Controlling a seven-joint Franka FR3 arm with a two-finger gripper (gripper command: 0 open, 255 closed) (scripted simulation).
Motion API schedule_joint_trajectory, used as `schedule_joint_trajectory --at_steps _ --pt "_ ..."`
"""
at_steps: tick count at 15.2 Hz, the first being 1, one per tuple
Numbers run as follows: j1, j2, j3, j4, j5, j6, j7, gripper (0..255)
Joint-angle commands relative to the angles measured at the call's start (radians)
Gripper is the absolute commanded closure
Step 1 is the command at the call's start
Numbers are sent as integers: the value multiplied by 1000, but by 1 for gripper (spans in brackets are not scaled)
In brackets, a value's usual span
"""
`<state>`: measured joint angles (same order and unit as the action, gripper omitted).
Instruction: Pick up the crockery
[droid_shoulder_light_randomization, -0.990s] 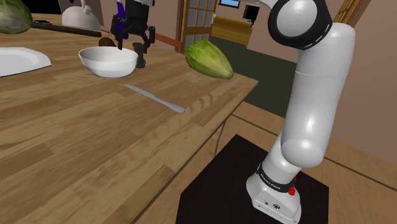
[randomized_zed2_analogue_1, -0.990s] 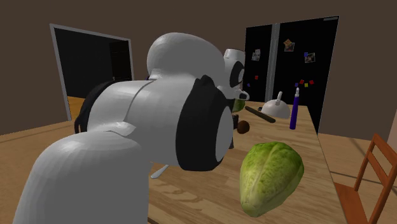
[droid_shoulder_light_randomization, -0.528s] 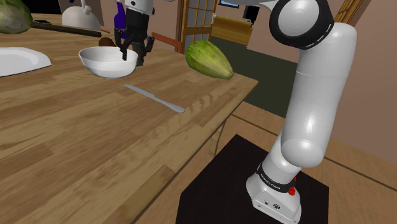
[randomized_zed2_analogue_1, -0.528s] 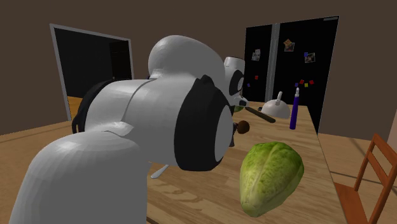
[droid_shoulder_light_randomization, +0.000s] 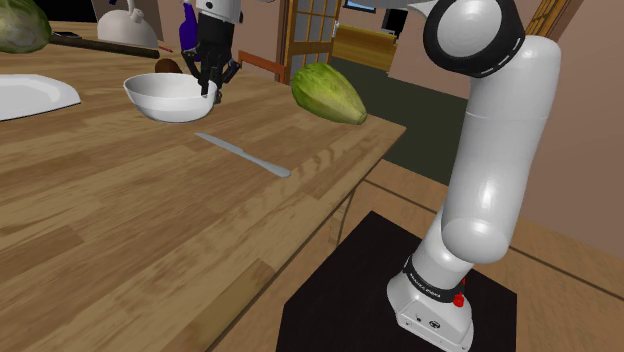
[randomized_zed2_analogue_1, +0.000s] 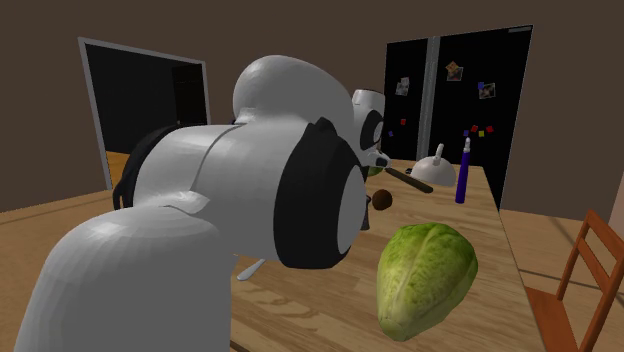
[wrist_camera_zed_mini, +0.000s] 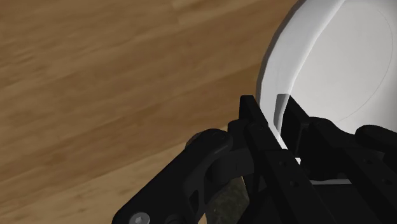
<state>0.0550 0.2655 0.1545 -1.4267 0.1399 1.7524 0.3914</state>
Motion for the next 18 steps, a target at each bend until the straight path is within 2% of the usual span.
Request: schedule_joint_trajectory --at_steps 1,16,18 --pt "0 -1 0 -4 0 2 0 255" --pt "9 68 3 300 -14 -231 39 255" --pt "9 69 3 304 -14 -234 39 255"
